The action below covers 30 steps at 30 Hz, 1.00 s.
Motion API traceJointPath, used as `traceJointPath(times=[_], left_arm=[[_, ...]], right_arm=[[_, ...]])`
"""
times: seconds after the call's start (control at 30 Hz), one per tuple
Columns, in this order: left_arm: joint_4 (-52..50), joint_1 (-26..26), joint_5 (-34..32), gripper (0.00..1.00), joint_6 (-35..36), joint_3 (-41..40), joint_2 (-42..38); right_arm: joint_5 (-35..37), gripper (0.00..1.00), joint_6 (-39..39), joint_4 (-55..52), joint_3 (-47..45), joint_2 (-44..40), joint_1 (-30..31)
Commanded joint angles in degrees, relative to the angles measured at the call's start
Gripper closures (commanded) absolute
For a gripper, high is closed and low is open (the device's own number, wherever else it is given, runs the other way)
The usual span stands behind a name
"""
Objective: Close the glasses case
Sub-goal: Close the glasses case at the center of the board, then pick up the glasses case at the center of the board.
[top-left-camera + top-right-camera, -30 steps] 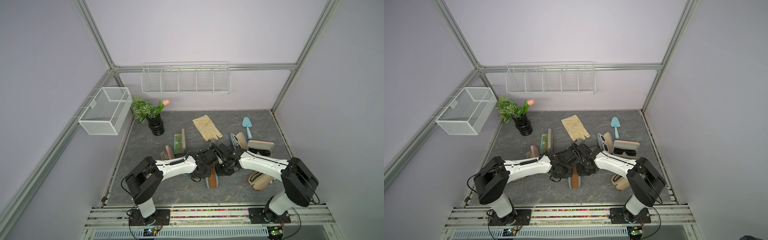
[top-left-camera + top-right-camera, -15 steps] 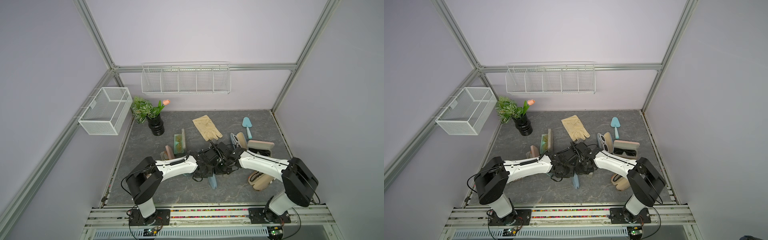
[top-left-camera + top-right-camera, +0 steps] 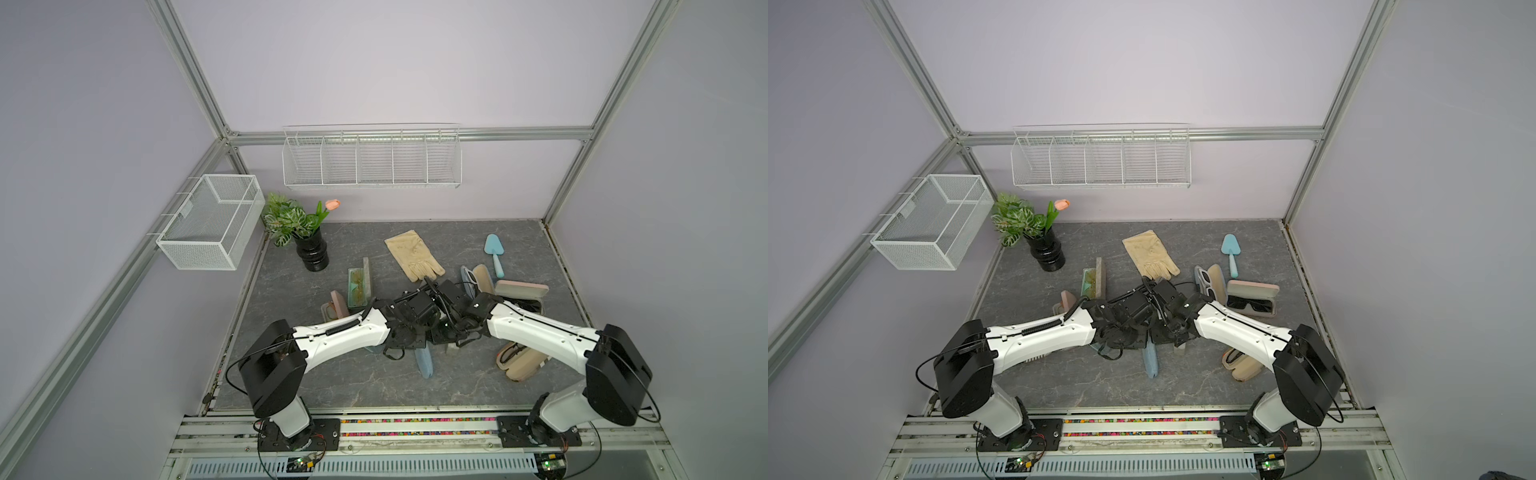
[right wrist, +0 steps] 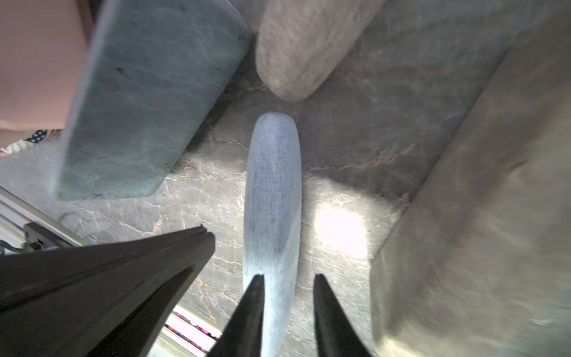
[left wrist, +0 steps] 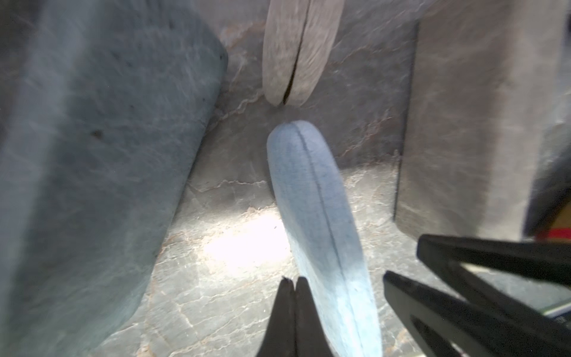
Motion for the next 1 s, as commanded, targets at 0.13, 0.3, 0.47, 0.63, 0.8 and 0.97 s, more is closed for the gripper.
traceJointPath(times=[0.13, 0.3, 0.47, 0.63, 0.8, 0.97], left_arm=[[-3.60, 1.85, -4.35, 0.89, 2.96, 5.31, -3.74], [-4.69, 3.47, -5.00, 0.64, 5.16, 7.28, -4.46], [-5.13, 4.93, -4.86, 0.31, 8.57, 10.68, -2.89], [-6.45, 6.20, -4.99, 0.15, 12.75, 16.17, 1.51], [-8.91, 6.55, -5.08, 0.15, 14.94, 21.96, 6.46], [-8.91, 6.74, -4.89, 0.15, 14.97, 23.41, 7.70]], right_arm=[[7.81, 0.52, -0.31, -9.39, 4.17, -4.83, -0.90], [11.77, 0.38, -0.43, -14.58, 6.37, -5.99, -2.84], [12.51, 0.21, -1.22, -17.65, 6.81, -4.74, -5.53], [11.24, 0.17, -2.41, -17.30, 6.56, -2.40, -7.74], [8.62, 0.18, -3.66, -14.92, 6.43, 0.99, -8.99], [6.88, 0.24, -4.43, -12.85, 6.33, 5.05, -10.18]])
